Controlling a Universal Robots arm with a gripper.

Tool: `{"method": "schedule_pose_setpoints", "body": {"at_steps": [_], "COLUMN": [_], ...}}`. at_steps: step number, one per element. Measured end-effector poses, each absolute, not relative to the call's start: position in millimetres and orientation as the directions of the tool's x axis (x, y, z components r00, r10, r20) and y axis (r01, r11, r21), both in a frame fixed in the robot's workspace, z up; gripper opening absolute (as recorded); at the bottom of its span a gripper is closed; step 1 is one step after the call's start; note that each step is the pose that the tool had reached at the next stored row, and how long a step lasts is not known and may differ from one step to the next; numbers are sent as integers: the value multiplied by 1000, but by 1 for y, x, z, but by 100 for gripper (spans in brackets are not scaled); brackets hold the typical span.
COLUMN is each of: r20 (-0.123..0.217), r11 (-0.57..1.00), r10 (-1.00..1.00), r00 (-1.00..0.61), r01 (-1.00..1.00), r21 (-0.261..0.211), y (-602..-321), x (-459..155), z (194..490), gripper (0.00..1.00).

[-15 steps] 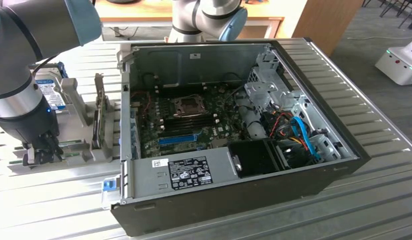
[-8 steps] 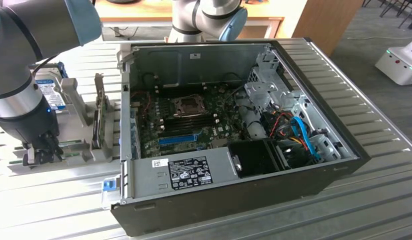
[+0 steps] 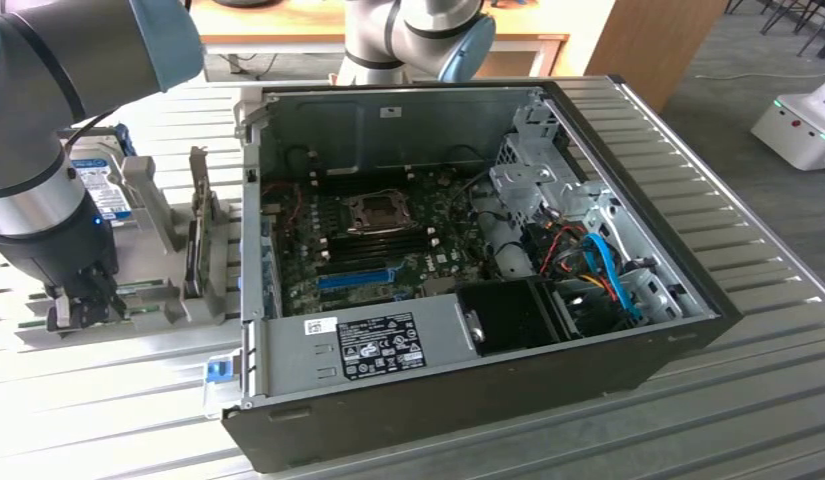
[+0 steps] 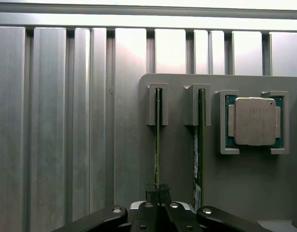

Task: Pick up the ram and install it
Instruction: 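Pick up the ram and move it above insertion slot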

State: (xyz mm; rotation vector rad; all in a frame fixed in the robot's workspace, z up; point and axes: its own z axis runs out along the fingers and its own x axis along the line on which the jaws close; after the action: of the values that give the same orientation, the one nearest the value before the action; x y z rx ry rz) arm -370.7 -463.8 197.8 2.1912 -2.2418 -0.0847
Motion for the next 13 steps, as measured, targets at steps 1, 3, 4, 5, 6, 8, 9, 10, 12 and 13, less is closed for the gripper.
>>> {"method": "schedule_pose_setpoints", "body": {"at_steps": [1, 3, 4, 5, 6, 8, 9, 10, 12, 13], "r20": [-34, -34, -34, -34, -34, -34, -34, -34, -34, -34], "r11": [22, 22, 22, 22, 22, 22, 22, 22, 22, 22], "r10": [-999, -999, -999, -999, -999, -999, -999, -999, -999, -999], "r00": [-24, -24, -24, -24, -24, -24, -24, -24, -24, -24], "r01": [-999, -999, -999, -999, -999, -999, -999, -999, -999, -999], "r21": [43, 43, 43, 43, 43, 43, 43, 43, 43, 43], "y": [-464, -464, -464, -464, -464, -464, -464, -464, -464, -464], "x": [-371, -371, -371, -371, -371, -371, -371, -371, -371, -371], "z": [198, 198, 198, 198, 198, 198, 198, 198, 198, 198], "gripper": [12, 12, 12, 12, 12, 12, 12, 12, 12, 12]}}
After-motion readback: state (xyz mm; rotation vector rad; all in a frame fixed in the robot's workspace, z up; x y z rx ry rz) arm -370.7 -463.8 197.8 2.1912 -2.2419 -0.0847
